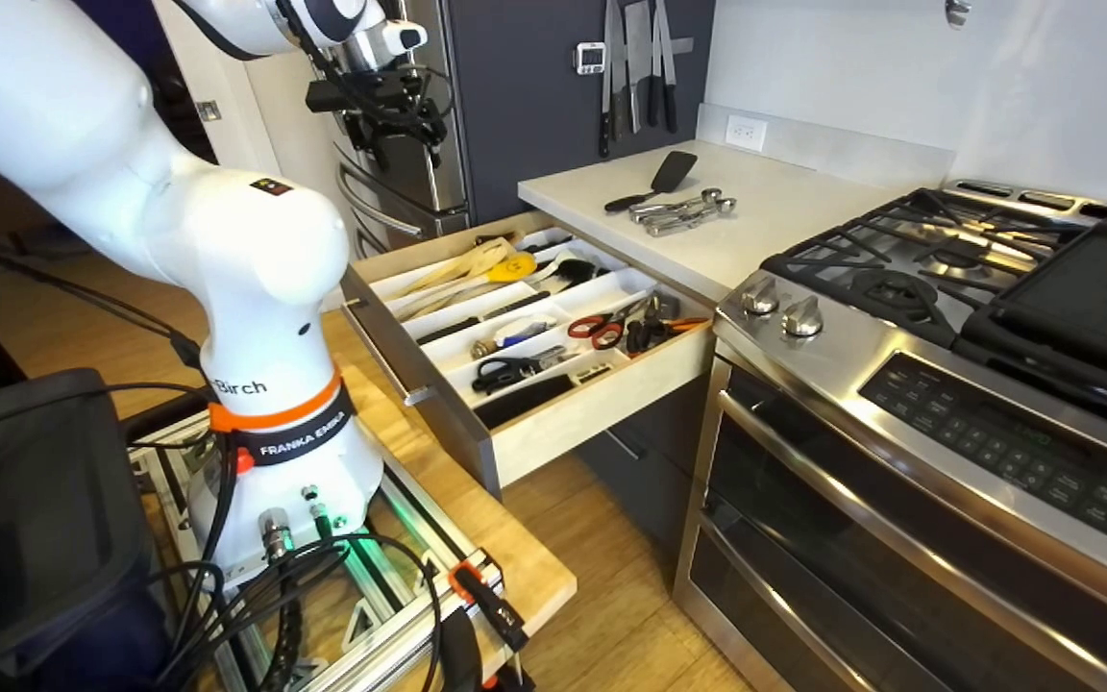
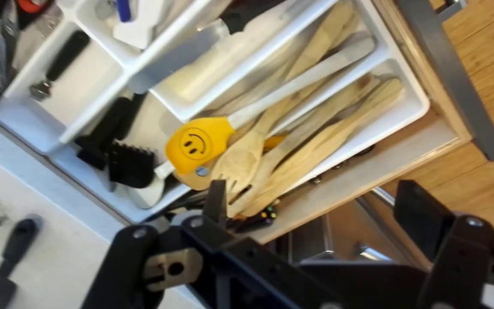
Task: Close the open drawer
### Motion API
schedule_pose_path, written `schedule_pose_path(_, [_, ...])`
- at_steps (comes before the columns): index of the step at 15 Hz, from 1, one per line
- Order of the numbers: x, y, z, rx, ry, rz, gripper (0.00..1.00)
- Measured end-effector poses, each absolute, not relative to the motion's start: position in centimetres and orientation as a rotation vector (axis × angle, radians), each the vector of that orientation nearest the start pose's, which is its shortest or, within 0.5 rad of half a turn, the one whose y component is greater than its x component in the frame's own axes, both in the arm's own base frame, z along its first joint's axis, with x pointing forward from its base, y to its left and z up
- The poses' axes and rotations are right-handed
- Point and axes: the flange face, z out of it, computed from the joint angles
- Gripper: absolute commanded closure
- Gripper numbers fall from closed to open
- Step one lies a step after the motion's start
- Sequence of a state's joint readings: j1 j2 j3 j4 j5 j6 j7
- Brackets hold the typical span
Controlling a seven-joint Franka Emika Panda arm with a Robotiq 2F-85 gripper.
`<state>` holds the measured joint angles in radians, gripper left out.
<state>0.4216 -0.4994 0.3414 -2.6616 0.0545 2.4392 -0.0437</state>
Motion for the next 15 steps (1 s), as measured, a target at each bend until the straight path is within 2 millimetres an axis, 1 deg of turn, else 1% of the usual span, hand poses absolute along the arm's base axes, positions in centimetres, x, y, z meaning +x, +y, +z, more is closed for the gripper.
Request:
schedule_pose_path(1, [28.7, 29.7, 40.9, -2.888, -1.235, -0.433, 0.00])
schedule_pose_path(2, [28.5, 30.8, 40.6, -2.877, -1.256, -0.419, 0.00])
schedule_pose_path(6, [29.1, 30.1, 40.9, -2.883, -1.222, -0.427, 0.00])
schedule_pose_path(9, [29.4, 29.9, 40.9, -2.850, -1.250, -0.405, 0.00])
schedule_pose_path(10, [29.3, 30.0, 40.5, -2.812, -1.297, -0.377, 0.00])
schedule_pose_path(12, [28.7, 31.0, 39.0, -2.726, -1.396, -0.300, 0.00])
schedule_pose_path(15, [26.8, 33.5, 36.2, -2.574, -1.541, -0.208, 0.00])
